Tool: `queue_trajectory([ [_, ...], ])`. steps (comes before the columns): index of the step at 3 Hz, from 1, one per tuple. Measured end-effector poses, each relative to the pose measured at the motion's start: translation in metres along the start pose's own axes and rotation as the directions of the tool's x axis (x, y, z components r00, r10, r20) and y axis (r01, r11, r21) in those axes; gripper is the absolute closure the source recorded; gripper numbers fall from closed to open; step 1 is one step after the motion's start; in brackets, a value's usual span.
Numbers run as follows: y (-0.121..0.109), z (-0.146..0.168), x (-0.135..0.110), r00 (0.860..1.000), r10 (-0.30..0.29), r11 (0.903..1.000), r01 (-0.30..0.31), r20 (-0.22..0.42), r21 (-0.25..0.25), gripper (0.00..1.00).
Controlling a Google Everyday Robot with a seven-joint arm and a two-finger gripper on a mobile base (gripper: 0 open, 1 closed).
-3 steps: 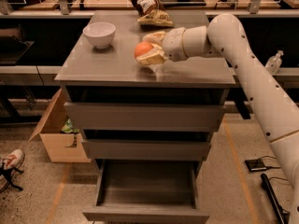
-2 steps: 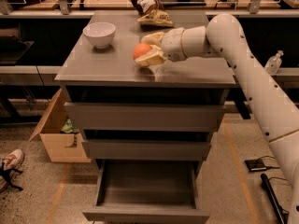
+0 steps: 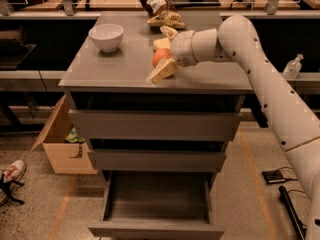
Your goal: Pick orange from bottom drawer and place on counter
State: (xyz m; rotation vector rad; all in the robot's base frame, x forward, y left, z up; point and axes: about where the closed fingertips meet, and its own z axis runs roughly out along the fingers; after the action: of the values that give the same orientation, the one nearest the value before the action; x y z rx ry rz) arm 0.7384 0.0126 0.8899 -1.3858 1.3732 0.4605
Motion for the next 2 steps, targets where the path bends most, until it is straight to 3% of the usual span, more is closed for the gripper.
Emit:
queue_trajectory([
  [2, -0.0027, -0.0036, -0.0063, 1.0, -0.024, 0.9997, 0.024, -0.006, -0.011, 0.0],
])
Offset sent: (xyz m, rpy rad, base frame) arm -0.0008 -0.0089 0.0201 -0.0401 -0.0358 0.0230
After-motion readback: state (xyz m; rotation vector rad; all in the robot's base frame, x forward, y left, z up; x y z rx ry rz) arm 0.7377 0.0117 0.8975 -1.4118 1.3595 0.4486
